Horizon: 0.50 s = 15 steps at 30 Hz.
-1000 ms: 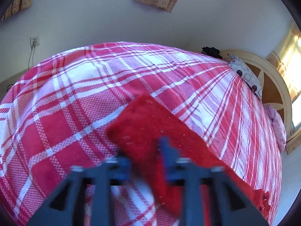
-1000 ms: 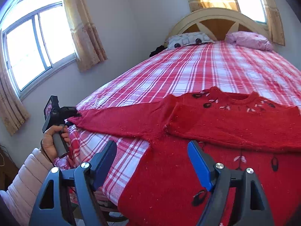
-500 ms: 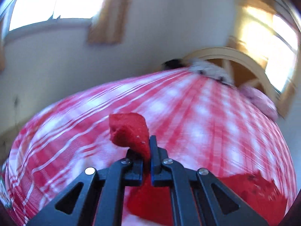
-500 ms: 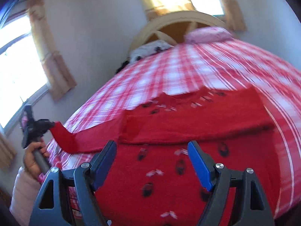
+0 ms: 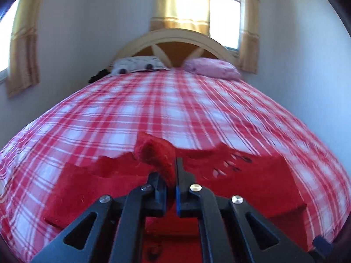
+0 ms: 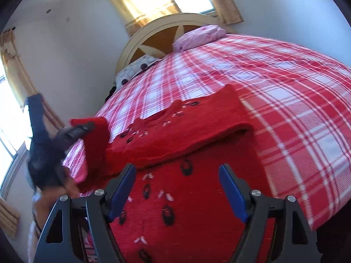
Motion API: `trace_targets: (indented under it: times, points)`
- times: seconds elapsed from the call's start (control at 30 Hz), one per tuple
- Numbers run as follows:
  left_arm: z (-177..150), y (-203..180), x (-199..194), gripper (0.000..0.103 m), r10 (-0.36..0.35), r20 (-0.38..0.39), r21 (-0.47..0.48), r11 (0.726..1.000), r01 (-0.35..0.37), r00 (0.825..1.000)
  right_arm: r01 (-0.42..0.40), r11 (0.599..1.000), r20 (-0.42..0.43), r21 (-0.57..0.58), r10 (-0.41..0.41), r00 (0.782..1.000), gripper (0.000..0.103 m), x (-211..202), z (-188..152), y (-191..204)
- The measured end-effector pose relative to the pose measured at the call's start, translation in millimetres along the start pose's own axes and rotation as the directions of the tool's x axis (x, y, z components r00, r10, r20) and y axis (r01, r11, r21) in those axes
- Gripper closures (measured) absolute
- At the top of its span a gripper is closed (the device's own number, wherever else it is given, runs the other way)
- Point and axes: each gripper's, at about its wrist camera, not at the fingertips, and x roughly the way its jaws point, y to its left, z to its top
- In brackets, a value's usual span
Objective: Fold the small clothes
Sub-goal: 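Grasp the other sleeve with the left gripper and fold it across the body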
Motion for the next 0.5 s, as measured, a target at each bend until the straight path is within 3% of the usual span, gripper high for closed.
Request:
trace_targets:
  times: [0.13, 0.23, 0.27, 0.33, 0.37, 0.4, 0.5]
  points:
    - [-30, -36, 18, 0.094, 0.003, -0.085, 0.114, 0.993, 0.007, 0.996, 0.007, 0.999, -0.008, 0.031, -0.007, 1.000, 0.025, 1, -1, -11]
    - [-47, -33, 28, 0.089, -0.018, -0.187, 0.125, 0.991, 0.042, 0.982, -0.001, 0.999, -0.021, 0.037, 0.002, 1.000, 0.025, 4, -2, -13]
    - [-50, -29, 26, 0.083, -0.034, -0.214, 0.114, 0.992, 0.060, 0.976, -0.006, 0.999, -0.025, 0.038, 0.007, 1.000, 0.025, 6, -2, -12]
    - [-52, -15, 13, 0.053, -0.072, -0.243, 0.073, 0.993, 0.092, 0.967, -0.029, 0.998, -0.032, 0.048, 0.031, 0.999, 0.025, 10, 1, -12]
    - [-53, -9, 5, 0.029, -0.083, -0.240, 0.060, 0.993, 0.100, 0.967, -0.038, 0.998, -0.033, 0.053, 0.039, 0.999, 0.025, 11, 2, -12]
    - [-54, 4, -12, 0.017, -0.087, -0.208, 0.050, 0.994, 0.099, 0.974, -0.051, 0.997, -0.034, 0.064, 0.053, 0.998, 0.025, 14, 7, -12]
    - [-63, 27, -44, 0.005, -0.053, -0.121, 0.060, 0.996, 0.061, 0.991, -0.102, 0.991, -0.037, 0.082, 0.105, 0.994, 0.025, 25, 21, -7]
